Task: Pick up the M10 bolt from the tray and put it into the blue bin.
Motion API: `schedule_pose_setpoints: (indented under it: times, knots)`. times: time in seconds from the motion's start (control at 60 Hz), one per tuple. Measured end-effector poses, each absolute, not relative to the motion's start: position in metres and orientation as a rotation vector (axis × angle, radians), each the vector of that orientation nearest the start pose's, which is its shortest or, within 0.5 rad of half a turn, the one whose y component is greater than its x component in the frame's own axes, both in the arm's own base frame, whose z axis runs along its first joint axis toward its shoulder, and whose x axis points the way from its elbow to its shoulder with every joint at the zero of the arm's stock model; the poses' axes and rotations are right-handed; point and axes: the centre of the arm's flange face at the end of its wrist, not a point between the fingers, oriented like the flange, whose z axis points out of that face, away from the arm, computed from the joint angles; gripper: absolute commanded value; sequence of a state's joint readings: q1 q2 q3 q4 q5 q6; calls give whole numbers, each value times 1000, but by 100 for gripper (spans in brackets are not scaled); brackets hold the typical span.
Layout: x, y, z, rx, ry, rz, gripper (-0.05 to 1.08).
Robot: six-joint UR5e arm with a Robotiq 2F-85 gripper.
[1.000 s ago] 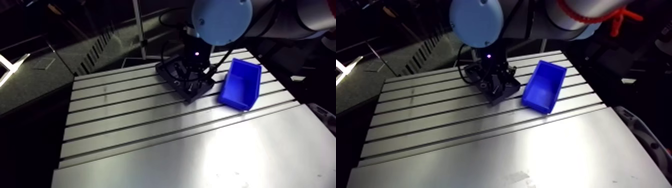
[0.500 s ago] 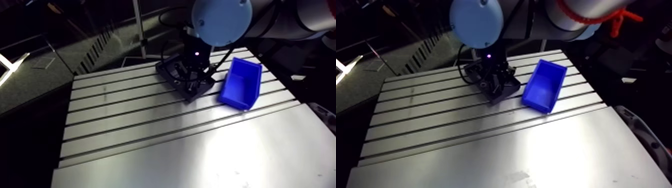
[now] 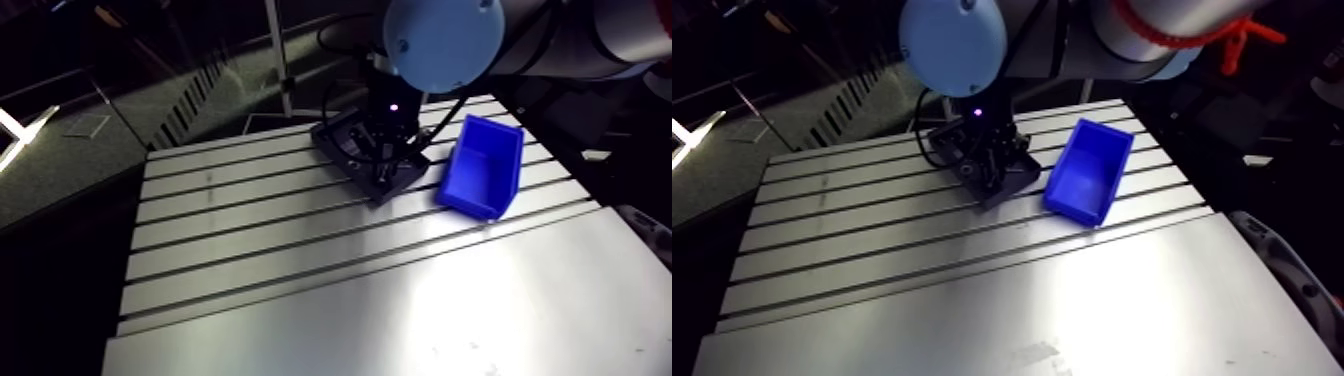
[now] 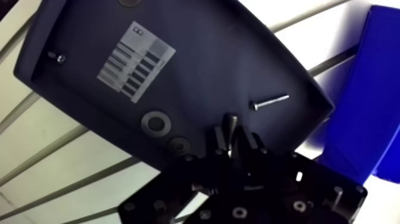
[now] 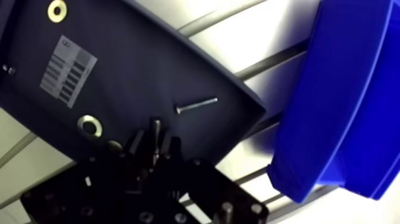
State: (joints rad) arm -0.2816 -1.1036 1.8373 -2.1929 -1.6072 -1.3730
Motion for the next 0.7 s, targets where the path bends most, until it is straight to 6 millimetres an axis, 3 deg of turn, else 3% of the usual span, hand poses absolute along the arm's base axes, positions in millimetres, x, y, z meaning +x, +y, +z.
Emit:
schedule_pose_setpoints:
  times: [0.7]
  knots:
    - [-583, 33, 169, 712, 2944, 45, 84]
